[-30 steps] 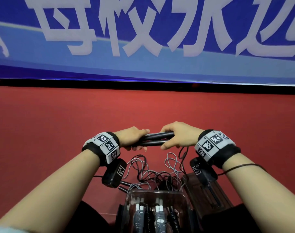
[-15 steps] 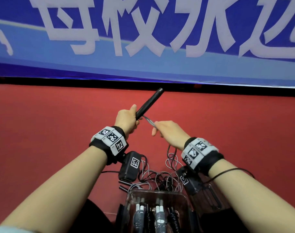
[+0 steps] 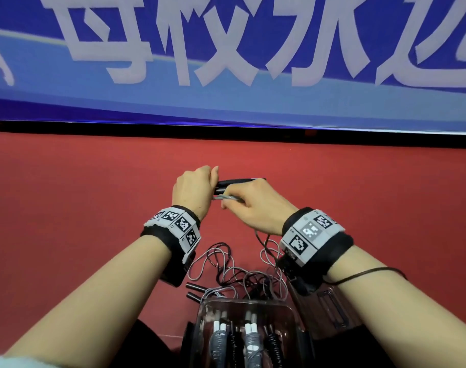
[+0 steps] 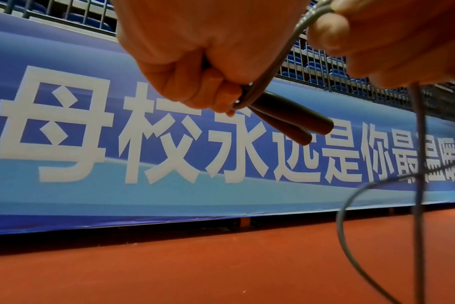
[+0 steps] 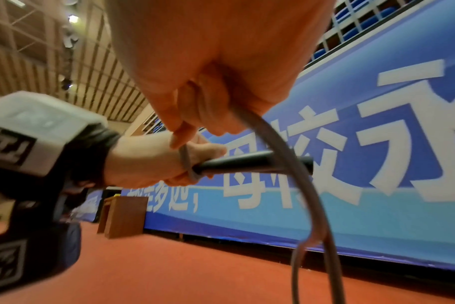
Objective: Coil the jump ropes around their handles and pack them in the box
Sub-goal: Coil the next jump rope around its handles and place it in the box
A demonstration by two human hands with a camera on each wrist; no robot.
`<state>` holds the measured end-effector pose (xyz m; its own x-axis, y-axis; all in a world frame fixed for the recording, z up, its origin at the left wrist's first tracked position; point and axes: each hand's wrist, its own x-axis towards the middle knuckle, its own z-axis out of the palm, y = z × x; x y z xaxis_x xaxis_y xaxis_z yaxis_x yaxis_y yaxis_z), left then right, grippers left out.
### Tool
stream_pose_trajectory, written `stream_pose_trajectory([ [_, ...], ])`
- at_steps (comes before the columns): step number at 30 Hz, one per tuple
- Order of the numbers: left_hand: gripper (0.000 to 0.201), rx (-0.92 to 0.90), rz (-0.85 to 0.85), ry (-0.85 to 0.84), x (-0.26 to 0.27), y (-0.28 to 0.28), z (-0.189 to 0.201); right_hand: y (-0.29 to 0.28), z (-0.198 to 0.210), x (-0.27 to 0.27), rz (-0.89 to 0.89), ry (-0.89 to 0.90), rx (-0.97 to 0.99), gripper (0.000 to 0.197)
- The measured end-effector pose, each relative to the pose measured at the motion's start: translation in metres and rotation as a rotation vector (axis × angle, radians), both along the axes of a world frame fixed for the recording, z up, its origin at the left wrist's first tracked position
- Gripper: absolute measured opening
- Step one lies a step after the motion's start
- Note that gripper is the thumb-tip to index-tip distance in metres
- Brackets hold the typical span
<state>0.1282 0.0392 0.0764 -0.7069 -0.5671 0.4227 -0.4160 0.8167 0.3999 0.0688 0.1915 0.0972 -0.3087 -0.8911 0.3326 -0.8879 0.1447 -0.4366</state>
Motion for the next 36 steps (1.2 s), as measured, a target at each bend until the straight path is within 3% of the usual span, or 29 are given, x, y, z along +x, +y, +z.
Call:
stream_pose_trajectory([
  [5,0.047,-0.041,-0.203,-0.13,0.003,0.007,0.0,0.008,0.011,-0.02,-0.186,-0.006,-0.128,0.026],
  [9,0.054,0.056,-0.383,-0.154,0.006,0.016,0.004,0.018,0.013,-0.045,-0.249,-0.223,-0.14,0.037],
  [12,0.06,0.168,-0.457,-0.152,0.01,0.024,0.007,0.025,0.01,-0.057,-0.215,-0.375,-0.075,0.031],
  [17,0.06,0.457,-0.416,-0.004,0.007,0.035,0.016,0.023,0.002,-0.064,-0.133,-0.572,-0.084,0.023],
  [21,0.063,0.698,-0.399,0.087,0.006,0.037,0.02,0.018,-0.012,-0.071,-0.128,-0.555,-0.085,0.023],
  [26,0.063,0.689,-0.416,0.187,0.005,0.032,0.013,0.007,-0.016,-0.046,-0.227,-0.516,-0.061,0.032],
  [31,0.037,0.723,-0.254,0.286,-0.003,0.023,0.004,0.0,-0.025,-0.032,-0.271,-0.484,-0.025,0.046],
  [36,0.031,0.725,-0.165,0.316,-0.009,0.016,-0.002,-0.003,-0.021,-0.022,-0.254,-0.404,0.036,0.047],
])
